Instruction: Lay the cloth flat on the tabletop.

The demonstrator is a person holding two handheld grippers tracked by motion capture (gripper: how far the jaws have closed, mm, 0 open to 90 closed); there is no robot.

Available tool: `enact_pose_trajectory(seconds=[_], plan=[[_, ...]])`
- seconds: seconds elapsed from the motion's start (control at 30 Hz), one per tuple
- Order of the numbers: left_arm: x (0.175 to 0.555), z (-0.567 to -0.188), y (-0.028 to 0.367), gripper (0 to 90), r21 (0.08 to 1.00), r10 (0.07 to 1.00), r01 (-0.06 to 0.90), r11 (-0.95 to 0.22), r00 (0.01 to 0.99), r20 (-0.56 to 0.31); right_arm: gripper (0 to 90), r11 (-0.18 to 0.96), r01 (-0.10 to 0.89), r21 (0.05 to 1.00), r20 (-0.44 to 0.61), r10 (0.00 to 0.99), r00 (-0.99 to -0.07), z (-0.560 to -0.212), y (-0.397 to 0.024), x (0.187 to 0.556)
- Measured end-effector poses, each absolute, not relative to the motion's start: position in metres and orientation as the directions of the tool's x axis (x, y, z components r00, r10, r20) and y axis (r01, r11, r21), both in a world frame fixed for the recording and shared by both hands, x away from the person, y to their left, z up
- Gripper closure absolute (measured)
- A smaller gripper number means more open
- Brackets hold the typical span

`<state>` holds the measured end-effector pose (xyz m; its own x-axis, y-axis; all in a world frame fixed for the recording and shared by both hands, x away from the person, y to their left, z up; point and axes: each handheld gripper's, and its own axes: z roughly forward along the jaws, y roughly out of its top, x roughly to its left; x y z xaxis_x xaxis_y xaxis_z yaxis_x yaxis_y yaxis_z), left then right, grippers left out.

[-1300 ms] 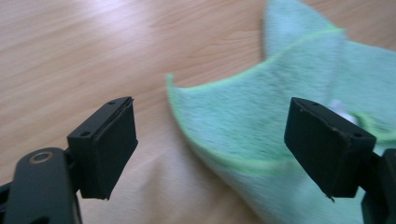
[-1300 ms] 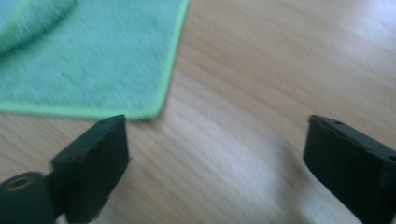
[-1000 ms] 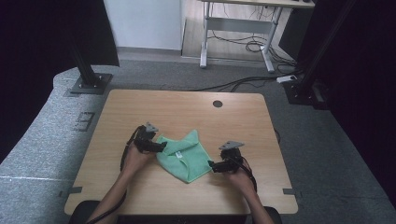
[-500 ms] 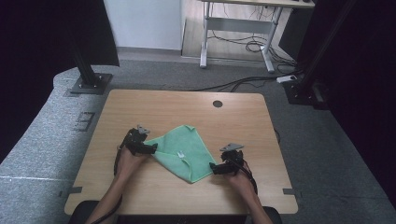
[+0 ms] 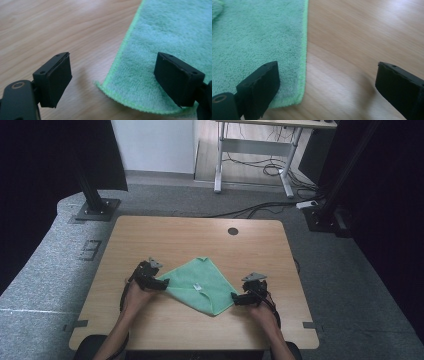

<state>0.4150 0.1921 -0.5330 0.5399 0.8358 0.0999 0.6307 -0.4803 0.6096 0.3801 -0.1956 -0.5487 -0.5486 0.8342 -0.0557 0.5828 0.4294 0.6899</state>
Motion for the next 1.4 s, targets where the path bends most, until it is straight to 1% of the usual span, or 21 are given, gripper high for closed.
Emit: enact_pose_trajectory(seconds=[0.13, 0.2, 0.27, 0.33, 0.4, 0.5, 0.53, 0.57, 0.6, 0.63, 0.73, 0.77, 0.8, 0.93, 1.0, 1.03, 1.17, 1.27, 1.37, 1.4], plan=[[0.407, -0.535, 0.182, 15.2, 0.591, 0.806, 0.639, -0.493, 0.591, 0.033, 6.1, 0.402, 0.597, 0.694, -0.052, 0.855, -0.515, -0.549, -0.206, 0.385], [0.402, -0.535, 0.177, 15.1, 0.582, 0.786, 0.633, -0.51, 0.619, 0.015, 7.7, 0.391, 0.605, 0.693, -0.051, 0.865, -0.499, -0.549, -0.213, 0.389], [0.4, -0.532, 0.173, 14.7, 0.597, 0.768, 0.603, -0.529, 0.639, 0.036, 12.4, 0.381, 0.618, 0.688, -0.042, 0.871, -0.49, -0.547, -0.219, 0.393], [0.402, -0.528, 0.173, 14.8, 0.633, 0.771, 0.59, -0.502, 0.637, 0.017, 15.2, 0.387, 0.616, 0.686, -0.041, 0.866, -0.498, -0.543, -0.219, 0.394], [0.405, -0.527, 0.175, 14.8, 0.656, 0.778, 0.586, -0.476, 0.628, 0.003, 23.2, 0.389, 0.596, 0.703, -0.013, 0.844, -0.536, -0.536, -0.215, 0.392], [0.408, -0.534, 0.175, 14.7, 0.638, 0.781, 0.589, -0.496, 0.624, 0.031, 29.4, 0.399, 0.558, 0.728, 0.03, 0.794, -0.607, -0.525, -0.198, 0.387], [0.409, -0.538, 0.175, 14.8, 0.63, 0.781, 0.594, -0.501, 0.623, 0.034, 34.2, 0.409, 0.545, 0.732, 0.046, 0.768, -0.638, -0.523, -0.191, 0.386], [0.409, -0.538, 0.175, 14.6, 0.63, 0.781, 0.594, -0.501, 0.623, 0.034, 36.6, 0.417, 0.539, 0.732, 0.071, 0.739, -0.669, -0.521, -0.182, 0.385], [0.41, -0.542, 0.177, 14.7, 0.642, 0.787, 0.606, -0.47, 0.616, -0.006, 37.1, 0.432, 0.534, 0.727, 0.092, 0.709, -0.699, -0.52, -0.172, 0.384], [0.41, -0.542, 0.177, 14.6, 0.642, 0.79, 0.611, -0.463, 0.614, -0.014, 38.8, 0.444, 0.53, 0.723, 0.101, 0.69, -0.716, -0.519, -0.165, 0.384], [0.409, -0.542, 0.176, 14.5, 0.643, 0.793, 0.609, -0.464, 0.609, -0.005, 39.9, 0.48, 0.511, 0.713, 0.105, 0.648, -0.754, -0.519, -0.148, 0.383], [0.409, -0.542, 0.176, 14.6, 0.644, 0.795, 0.611, -0.461, 0.607, -0.006, 44.7, 0.511, 0.495, 0.702, 0.105, 0.614, -0.782, -0.521, -0.129, 0.385], [0.408, -0.543, 0.177, 14.4, 0.646, 0.798, 0.614, -0.453, 0.603, -0.013, 49.9, 0.525, 0.493, 0.694, 0.103, 0.605, -0.789, -0.522, -0.122, 0.385], [0.407, -0.543, 0.177, 14.5, 0.648, 0.806, 0.619, -0.445, 0.592, -0.012, 71.7, 0.602, 0.488, 0.632, 0.045, 0.6, -0.799, -0.527, -0.106, 0.386], [0.407, -0.543, 0.177, 14.5, 0.648, 0.808, 0.619, -0.443, 0.589, -0.011, 79.5, 0.6, 0.492, 0.63, 0.036, 0.611, -0.791, -0.527, -0.108, 0.384], [0.407, -0.543, 0.177, 14.5, 0.648, 0.809, 0.62, -0.442, 0.588, -0.011, 81.1, 0.589, 0.494, 0.64, 0.046, 0.612, -0.789, -0.524, -0.112, 0.381], [0.406, -0.543, 0.176, 14.5, 0.649, 0.812, 0.622, -0.438, 0.584, -0.012, 80.9, 0.532, 0.464, 0.708, 0.069, 0.602, -0.796, -0.505, -0.128, 0.363], [0.406, -0.543, 0.176, 14.5, 0.647, 0.813, 0.624, -0.438, 0.582, -0.011, 79.2, 0.489, 0.456, 0.744, 0.129, 0.564, -0.816, -0.492, -0.138, 0.343], [0.406, -0.542, 0.177, 14.5, 0.638, 0.808, 0.627, -0.447, 0.589, -0.013, 74.0, 0.493, 0.441, 0.75, 0.162, 0.509, -0.845, -0.49, -0.138, 0.32], [0.406, -0.541, 0.177, 14.5, 0.636, 0.807, 0.628, -0.449, 0.59, -0.014, 67.9, 0.514, 0.438, 0.738, 0.173, 0.483, -0.858, -0.493, -0.136, 0.31]])
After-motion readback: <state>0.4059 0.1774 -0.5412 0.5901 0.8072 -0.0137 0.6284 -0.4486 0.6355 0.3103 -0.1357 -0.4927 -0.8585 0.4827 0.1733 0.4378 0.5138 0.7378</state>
